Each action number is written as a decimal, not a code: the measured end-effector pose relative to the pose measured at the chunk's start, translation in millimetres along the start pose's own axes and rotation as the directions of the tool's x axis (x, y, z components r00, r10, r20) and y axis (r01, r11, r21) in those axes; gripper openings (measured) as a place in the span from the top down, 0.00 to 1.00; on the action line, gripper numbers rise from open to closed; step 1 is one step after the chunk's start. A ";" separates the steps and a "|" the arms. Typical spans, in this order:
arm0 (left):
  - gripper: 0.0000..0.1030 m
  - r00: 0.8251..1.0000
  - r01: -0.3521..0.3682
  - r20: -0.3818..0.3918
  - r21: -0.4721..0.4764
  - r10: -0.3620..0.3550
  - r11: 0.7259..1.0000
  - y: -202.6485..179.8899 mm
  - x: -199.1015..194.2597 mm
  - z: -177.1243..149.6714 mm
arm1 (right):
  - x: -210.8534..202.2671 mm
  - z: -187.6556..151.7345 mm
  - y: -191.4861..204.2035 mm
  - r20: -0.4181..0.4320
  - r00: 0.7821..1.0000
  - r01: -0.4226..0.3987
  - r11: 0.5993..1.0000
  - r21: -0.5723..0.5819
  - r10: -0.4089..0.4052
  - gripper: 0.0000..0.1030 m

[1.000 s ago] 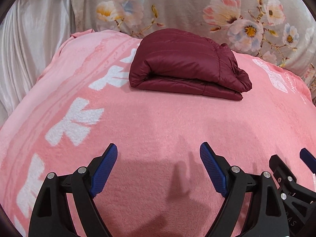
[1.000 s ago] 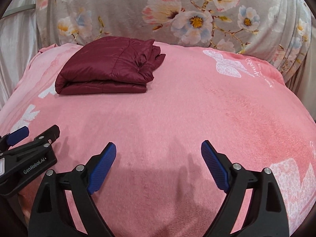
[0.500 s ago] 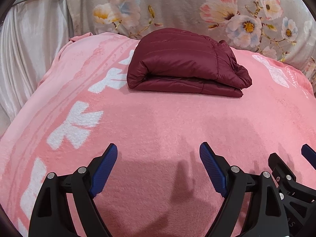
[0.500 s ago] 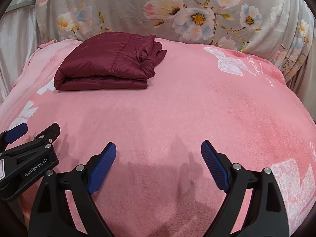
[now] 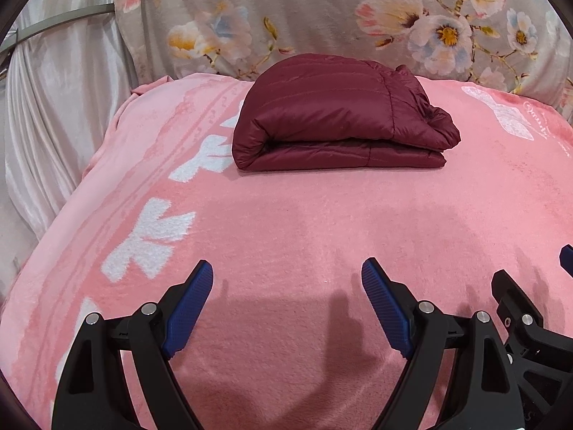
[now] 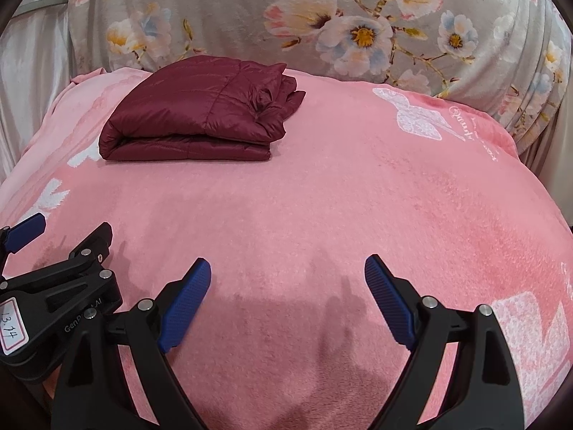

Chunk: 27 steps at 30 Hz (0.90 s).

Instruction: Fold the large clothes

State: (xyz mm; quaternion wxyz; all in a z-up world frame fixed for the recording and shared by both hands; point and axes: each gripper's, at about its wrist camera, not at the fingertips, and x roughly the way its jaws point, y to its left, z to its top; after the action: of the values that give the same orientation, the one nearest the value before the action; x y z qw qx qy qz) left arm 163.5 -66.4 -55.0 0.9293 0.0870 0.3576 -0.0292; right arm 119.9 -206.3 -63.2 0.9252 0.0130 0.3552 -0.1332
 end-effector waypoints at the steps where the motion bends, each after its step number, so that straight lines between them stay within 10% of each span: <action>1: 0.20 1.000 0.000 -0.001 0.000 0.000 1.000 0.2 0.7 0.1 | 0.1 0.0 0.4 0.000 1.000 0.001 1.000 -0.001 -0.001 0.17; 27: 0.22 1.000 -0.020 0.012 0.004 0.020 1.000 0.2 -2.3 0.8 | 0.8 -0.7 0.1 0.000 1.000 0.002 1.000 -0.002 -0.002 0.17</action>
State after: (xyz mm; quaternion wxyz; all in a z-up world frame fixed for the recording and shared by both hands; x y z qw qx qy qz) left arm 162.3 -66.4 -52.8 0.9315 0.0925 0.3510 -0.0213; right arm 120.1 -206.3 -64.3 0.9250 0.0119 0.3554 -0.1340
